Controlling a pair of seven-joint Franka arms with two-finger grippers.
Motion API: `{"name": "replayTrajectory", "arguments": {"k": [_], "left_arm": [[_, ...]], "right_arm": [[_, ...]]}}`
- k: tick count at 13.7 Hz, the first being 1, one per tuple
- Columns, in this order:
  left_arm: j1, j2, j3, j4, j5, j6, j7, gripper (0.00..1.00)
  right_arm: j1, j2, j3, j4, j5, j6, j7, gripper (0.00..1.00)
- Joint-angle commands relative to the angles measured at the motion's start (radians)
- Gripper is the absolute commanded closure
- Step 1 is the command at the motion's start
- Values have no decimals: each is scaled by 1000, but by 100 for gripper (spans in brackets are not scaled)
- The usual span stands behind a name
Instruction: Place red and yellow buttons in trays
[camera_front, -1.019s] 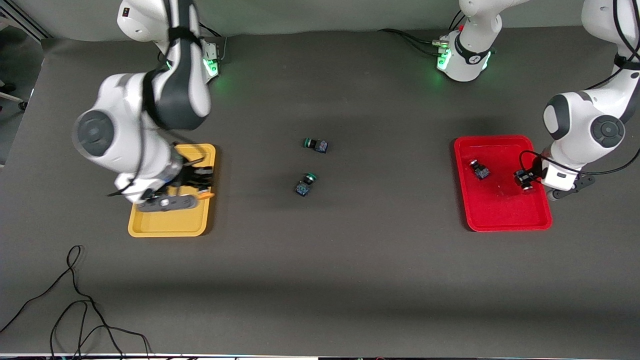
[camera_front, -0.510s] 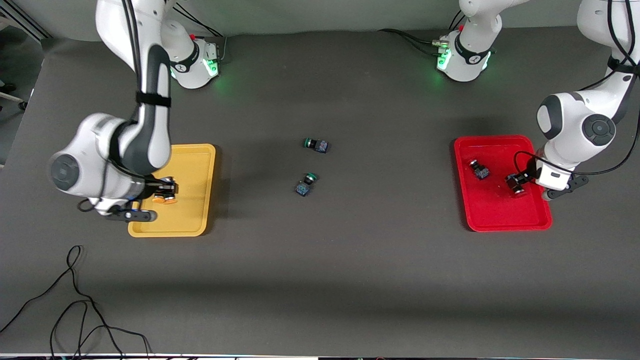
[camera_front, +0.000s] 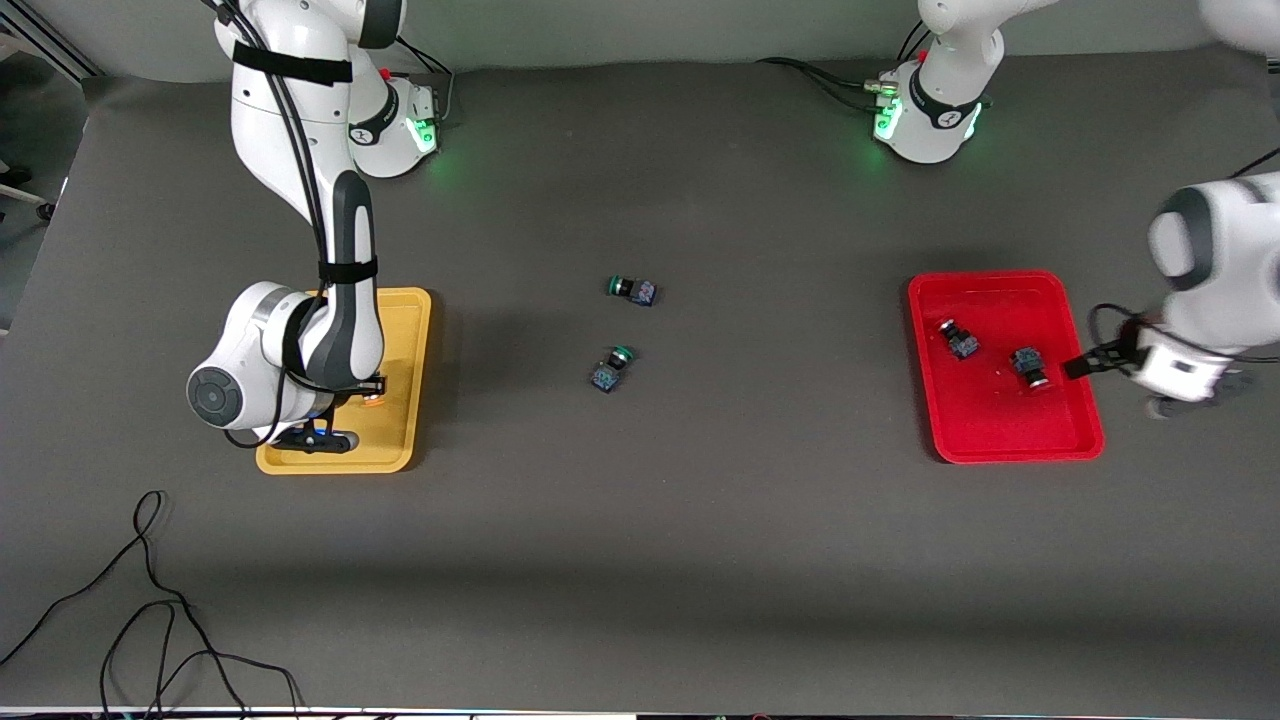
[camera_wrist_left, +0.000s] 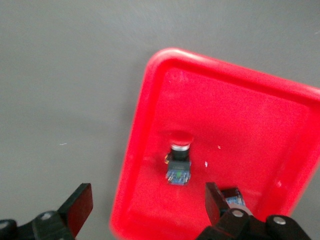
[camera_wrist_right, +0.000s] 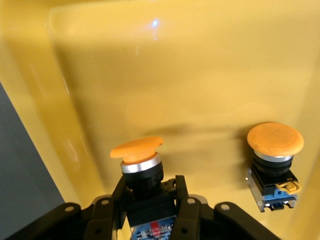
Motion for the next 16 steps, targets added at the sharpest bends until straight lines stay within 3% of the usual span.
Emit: {"name": "replayTrajectory", "arguments": {"k": [1,3,7,12,16], "left_arm": [[-16,-2,-14,216,-7,-259,76,0],[-22,-35,-51,278,-11,-361,79,0],[-25,-92,-148,278,-33,-395,62,0],[-47,-124,-155,298,-67,-444,39,0],[-68,-178,-149,247,-77,-450,45,0]], "right_arm": [[-2,-8,-4,29,12,-18,0,0],[-2,-22,-8,61,9,-57,17,0],[12,-38,-57,124,-2,-143,32,0],[17,-53,-160,333,-57,-371,107,0],[17,-123,-191,350,-59,-396,106,0]]}}
